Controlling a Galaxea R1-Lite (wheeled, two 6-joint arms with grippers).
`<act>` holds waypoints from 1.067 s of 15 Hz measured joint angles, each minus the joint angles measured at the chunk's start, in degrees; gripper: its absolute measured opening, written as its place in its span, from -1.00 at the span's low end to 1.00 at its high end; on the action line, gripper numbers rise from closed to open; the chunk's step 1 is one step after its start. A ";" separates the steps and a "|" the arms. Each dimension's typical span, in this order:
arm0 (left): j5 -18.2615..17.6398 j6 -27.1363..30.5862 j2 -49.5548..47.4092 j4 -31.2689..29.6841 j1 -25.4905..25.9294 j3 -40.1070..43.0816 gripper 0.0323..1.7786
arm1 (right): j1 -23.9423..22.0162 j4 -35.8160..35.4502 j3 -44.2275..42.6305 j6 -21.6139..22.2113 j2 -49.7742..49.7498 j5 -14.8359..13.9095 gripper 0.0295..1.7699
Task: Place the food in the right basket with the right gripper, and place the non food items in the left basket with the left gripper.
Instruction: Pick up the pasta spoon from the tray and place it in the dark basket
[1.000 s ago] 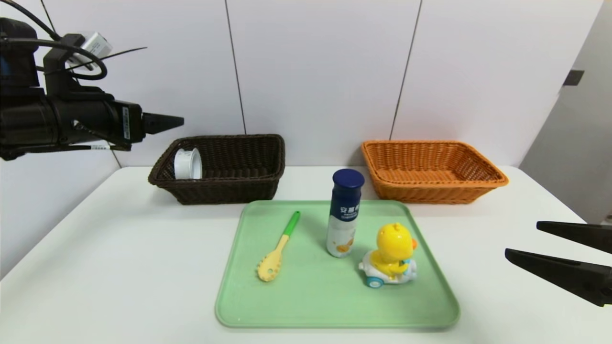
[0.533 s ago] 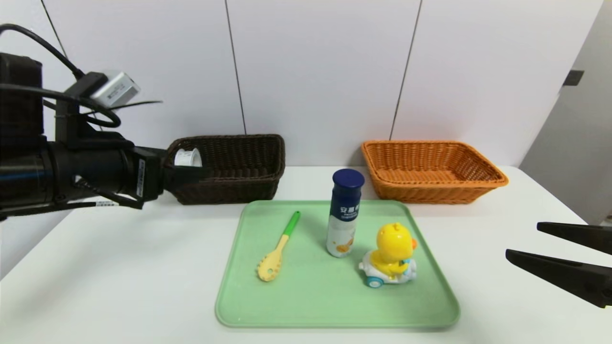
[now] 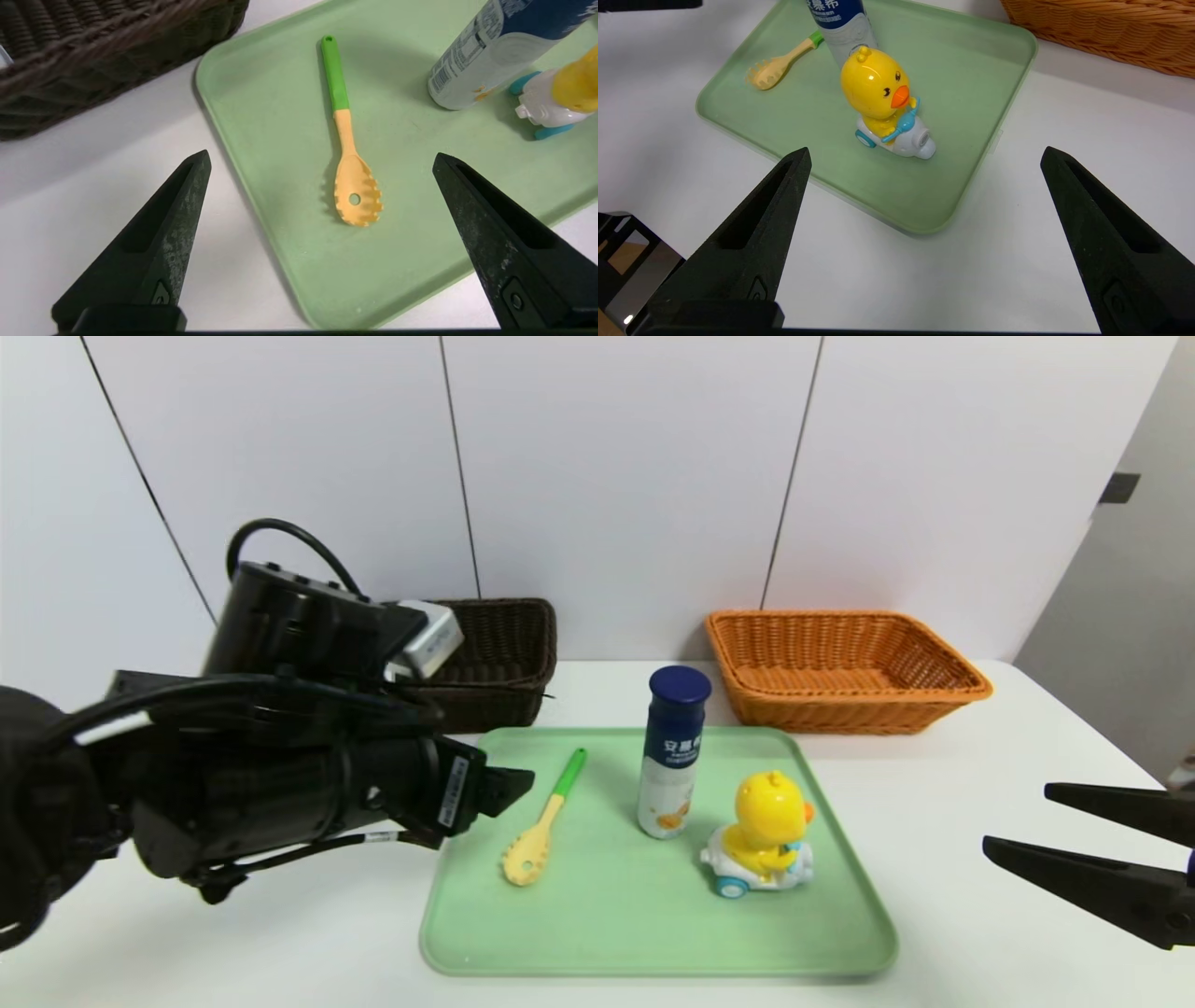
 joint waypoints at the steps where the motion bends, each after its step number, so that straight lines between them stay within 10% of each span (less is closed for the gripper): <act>1: 2.66 -2.21 2.28 -0.05 -1.57 -0.94 0.90 | 0.00 0.01 0.24 0.02 0.00 -0.07 0.92; 16: 11.61 -10.81 22.76 1.67 -5.77 -13.52 0.90 | 0.00 -0.05 2.32 1.21 -0.35 -0.09 0.92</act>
